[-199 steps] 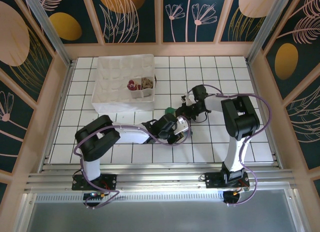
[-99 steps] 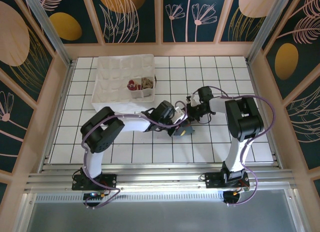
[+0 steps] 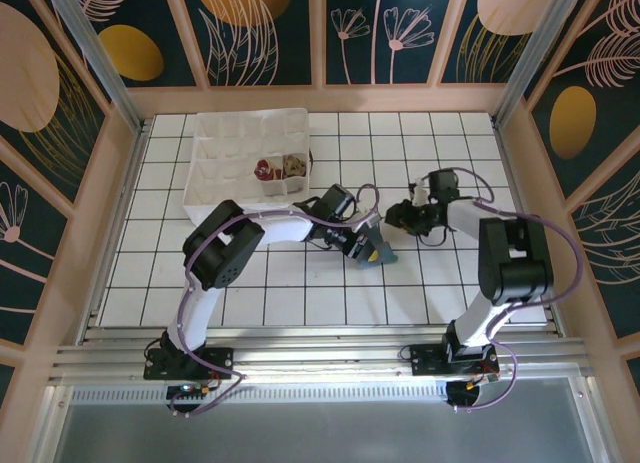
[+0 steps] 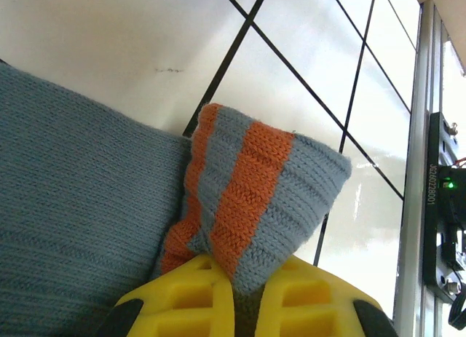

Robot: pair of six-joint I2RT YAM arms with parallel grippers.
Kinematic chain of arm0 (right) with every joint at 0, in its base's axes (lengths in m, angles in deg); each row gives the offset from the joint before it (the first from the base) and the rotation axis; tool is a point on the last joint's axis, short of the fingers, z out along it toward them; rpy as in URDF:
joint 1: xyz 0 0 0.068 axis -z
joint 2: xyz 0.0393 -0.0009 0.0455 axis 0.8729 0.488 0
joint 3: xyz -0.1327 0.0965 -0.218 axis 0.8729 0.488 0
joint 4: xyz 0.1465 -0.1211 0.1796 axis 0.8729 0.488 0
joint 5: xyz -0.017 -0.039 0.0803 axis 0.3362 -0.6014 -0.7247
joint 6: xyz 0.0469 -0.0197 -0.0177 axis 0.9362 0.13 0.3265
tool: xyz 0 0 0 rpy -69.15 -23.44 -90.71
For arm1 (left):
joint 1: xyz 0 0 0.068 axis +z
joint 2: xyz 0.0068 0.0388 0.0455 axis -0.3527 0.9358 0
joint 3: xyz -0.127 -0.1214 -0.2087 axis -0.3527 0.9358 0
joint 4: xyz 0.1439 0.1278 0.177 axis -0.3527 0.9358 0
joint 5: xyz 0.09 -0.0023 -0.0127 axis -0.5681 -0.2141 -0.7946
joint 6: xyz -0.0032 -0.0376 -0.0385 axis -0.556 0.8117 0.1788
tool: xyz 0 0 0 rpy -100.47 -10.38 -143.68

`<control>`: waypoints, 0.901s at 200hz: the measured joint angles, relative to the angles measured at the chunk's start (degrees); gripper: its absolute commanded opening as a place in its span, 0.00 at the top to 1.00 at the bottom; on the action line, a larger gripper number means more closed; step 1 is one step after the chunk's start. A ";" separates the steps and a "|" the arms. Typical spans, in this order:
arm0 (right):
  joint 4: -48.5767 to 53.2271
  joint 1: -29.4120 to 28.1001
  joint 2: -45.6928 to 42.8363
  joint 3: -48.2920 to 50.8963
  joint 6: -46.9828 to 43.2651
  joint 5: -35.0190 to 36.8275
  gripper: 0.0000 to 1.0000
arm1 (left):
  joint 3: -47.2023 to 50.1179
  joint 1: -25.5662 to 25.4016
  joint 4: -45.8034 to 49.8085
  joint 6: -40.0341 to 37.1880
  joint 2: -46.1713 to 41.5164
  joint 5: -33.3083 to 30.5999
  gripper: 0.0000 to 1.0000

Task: Roll the socks

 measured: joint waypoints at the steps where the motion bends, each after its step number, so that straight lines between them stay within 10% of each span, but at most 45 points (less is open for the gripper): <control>1: 0.02 0.17 -0.42 0.15 0.00 0.02 0.62 | -0.13 0.00 0.15 0.00 0.09 0.11 1.00; 105: 0.20 -4.48 -10.73 10.67 -0.42 -3.39 0.59 | -8.22 1.66 9.55 0.52 4.55 3.93 0.99; 180: -0.55 -5.97 -6.12 9.64 0.44 -0.63 0.79 | -8.81 1.81 10.43 0.13 4.68 3.23 0.89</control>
